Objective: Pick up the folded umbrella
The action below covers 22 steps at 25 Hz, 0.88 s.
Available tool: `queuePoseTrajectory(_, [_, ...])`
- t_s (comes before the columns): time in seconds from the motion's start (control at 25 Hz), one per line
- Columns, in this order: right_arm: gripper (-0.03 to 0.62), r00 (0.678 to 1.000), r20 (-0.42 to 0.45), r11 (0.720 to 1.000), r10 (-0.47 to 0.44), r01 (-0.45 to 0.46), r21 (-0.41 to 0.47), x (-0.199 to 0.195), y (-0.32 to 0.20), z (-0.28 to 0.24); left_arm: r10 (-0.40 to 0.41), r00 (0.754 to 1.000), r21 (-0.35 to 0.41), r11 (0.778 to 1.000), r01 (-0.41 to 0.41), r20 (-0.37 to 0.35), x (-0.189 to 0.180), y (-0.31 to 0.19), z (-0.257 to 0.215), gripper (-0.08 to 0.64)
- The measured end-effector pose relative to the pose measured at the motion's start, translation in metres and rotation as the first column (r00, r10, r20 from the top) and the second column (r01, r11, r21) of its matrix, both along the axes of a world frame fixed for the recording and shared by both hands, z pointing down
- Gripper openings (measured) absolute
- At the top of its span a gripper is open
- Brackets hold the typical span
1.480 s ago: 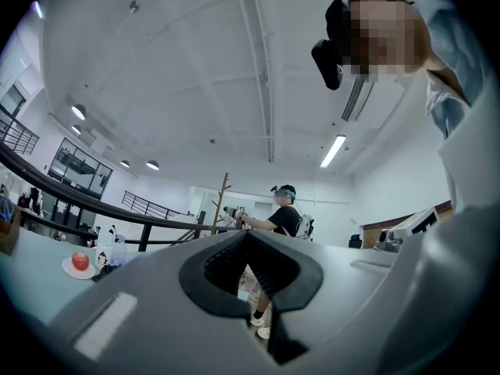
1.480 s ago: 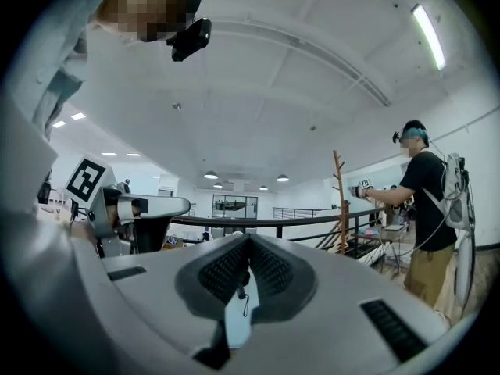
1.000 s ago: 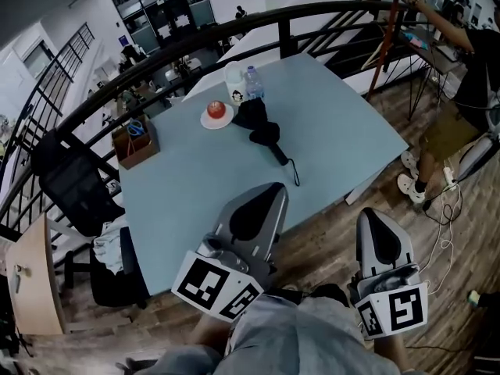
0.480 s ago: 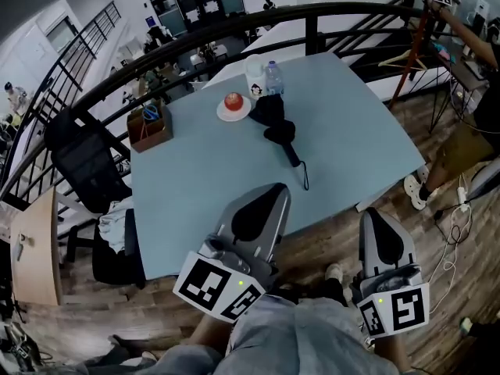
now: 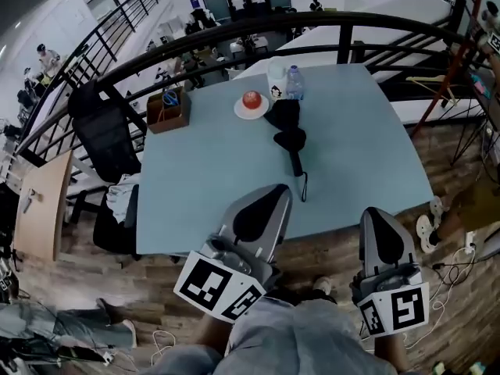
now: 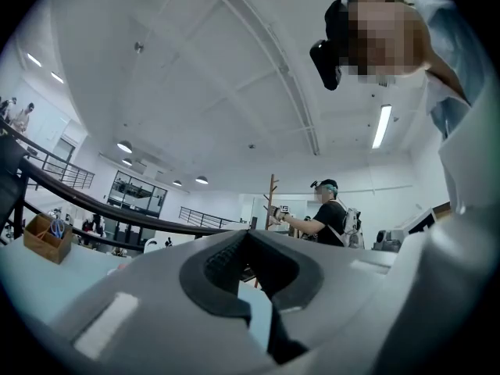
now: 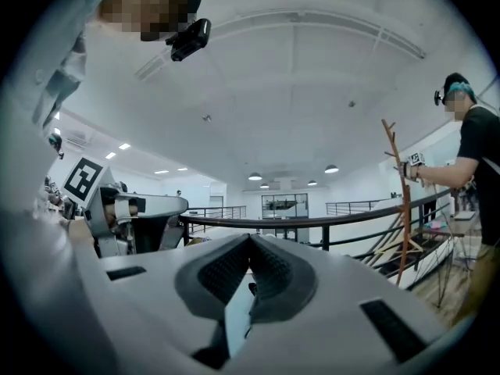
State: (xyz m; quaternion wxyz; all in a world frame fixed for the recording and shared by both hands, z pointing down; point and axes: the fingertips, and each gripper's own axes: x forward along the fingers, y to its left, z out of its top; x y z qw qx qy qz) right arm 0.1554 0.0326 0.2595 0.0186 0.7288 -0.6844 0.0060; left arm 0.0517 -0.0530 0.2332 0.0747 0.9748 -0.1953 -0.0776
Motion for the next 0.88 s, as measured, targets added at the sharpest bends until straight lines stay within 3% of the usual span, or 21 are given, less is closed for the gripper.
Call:
queuePoseTrajectory(0.24, [-0.002,0.993,0.007,0.993,-0.122,0.122,0.006,0.025,-0.003,-0.001,-0.121,0.993,0.001,0.993,0.121,0.011,0.015,0.013,0.0,0.005])
queuePoseTrajectory(0.52, [-0.002,0.97,0.043,0.97,-0.24,0.242,-0.029,0.044,-0.002,0.018,-0.246,0.969,-0.009,0.969,0.246,0.03,0.028,0.028,0.012,0.005])
queuePoseTrajectory(0.88, [-0.002,0.944,0.036,0.944,-0.329,0.33,-0.014,0.061,-0.004,0.027,-0.325,0.945,-0.015,0.945,0.326,0.041,0.043,0.039,0.022,0.005])
